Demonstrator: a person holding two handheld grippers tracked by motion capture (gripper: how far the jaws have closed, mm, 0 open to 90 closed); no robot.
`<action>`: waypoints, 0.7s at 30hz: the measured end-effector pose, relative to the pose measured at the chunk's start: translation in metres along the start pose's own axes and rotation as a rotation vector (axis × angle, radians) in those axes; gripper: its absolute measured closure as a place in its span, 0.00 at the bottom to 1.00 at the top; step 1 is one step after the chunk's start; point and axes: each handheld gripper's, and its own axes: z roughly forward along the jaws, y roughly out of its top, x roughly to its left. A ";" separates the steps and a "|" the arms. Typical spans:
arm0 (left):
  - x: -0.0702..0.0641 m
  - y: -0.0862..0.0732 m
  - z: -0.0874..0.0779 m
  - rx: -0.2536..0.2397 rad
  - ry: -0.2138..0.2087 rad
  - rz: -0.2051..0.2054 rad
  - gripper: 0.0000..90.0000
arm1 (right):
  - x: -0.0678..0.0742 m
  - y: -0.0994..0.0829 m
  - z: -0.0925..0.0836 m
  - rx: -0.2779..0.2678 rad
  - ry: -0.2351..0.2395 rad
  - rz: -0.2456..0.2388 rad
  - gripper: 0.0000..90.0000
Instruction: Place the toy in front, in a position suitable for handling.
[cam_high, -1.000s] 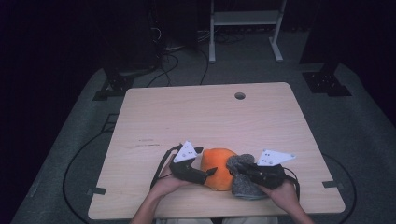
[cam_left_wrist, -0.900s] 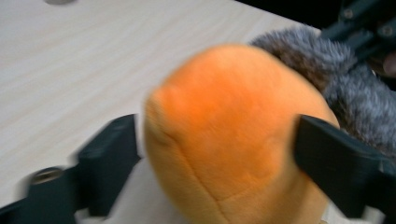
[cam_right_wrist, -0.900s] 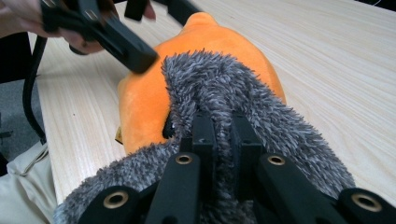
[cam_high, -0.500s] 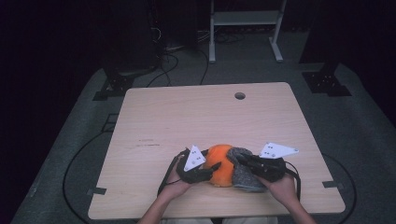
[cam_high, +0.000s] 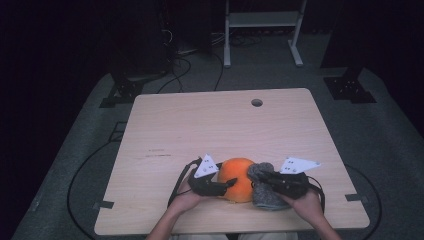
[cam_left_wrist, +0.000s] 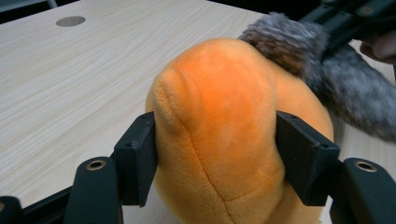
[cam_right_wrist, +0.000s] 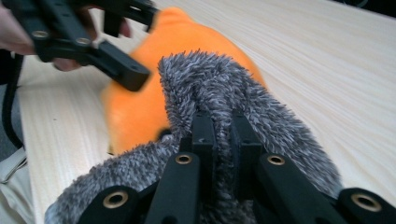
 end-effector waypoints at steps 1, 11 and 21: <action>0.001 -0.001 -0.001 -0.003 -0.005 0.004 0.39 | -0.004 -0.003 -0.002 0.010 -0.024 0.015 0.91; -0.007 -0.004 -0.004 -0.025 -0.010 0.112 0.41 | -0.002 0.015 -0.005 -0.076 0.027 0.077 0.91; -0.011 -0.007 -0.008 -0.026 -0.003 0.171 0.41 | -0.013 0.011 0.003 -0.027 0.010 0.098 0.91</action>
